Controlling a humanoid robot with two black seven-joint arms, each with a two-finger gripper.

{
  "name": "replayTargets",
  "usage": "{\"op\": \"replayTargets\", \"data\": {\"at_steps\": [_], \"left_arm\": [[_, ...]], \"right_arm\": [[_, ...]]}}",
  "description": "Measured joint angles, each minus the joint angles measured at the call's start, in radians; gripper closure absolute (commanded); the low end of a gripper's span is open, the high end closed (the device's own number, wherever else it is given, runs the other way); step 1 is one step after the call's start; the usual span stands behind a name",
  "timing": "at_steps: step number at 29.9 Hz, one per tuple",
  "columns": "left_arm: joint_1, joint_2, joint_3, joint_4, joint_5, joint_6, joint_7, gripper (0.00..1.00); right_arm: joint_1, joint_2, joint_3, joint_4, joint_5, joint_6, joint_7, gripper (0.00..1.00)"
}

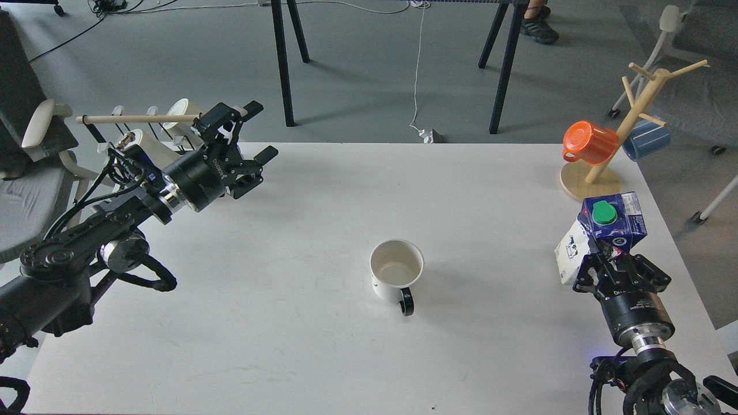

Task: Place cup and milk with both arms
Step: 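Grasp the milk carton with the right gripper and lift it upright, then move the upright milk carton with the right gripper beside the white mug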

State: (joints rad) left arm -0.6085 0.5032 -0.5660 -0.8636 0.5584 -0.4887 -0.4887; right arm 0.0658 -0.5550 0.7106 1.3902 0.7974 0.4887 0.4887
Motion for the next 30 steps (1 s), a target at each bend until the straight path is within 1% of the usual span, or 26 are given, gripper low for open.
{"op": "replayTargets", "data": {"at_steps": [5, 11, 15, 23, 30], "left_arm": [[0.000, 0.000, 0.000, 0.000, 0.001, 0.000, 0.000, 0.01], [0.001, 0.000, 0.000, 0.000, 0.002, 0.000, 0.000, 0.01], [0.002, 0.003, 0.000, 0.000, 0.002, 0.000, 0.000, 0.01], [0.010, 0.011, 0.000, 0.016, 0.002, 0.000, 0.000, 0.01], [0.010, 0.007, 0.000, 0.017, 0.002, 0.000, 0.000, 0.01]], "right_arm": [[0.044, 0.022, -0.003, 0.041, -0.040, 0.000, 0.000, 0.80], [0.076, 0.169, -0.032, 0.046, -0.164, 0.000, 0.000, 0.80], [0.071, 0.236, -0.049, 0.043, -0.228, 0.000, 0.000, 0.80], [0.054, 0.258, -0.084, 0.042, -0.250, 0.000, 0.000, 0.79], [0.040, 0.273, -0.113, 0.009, -0.265, 0.000, 0.000, 0.79]]}}
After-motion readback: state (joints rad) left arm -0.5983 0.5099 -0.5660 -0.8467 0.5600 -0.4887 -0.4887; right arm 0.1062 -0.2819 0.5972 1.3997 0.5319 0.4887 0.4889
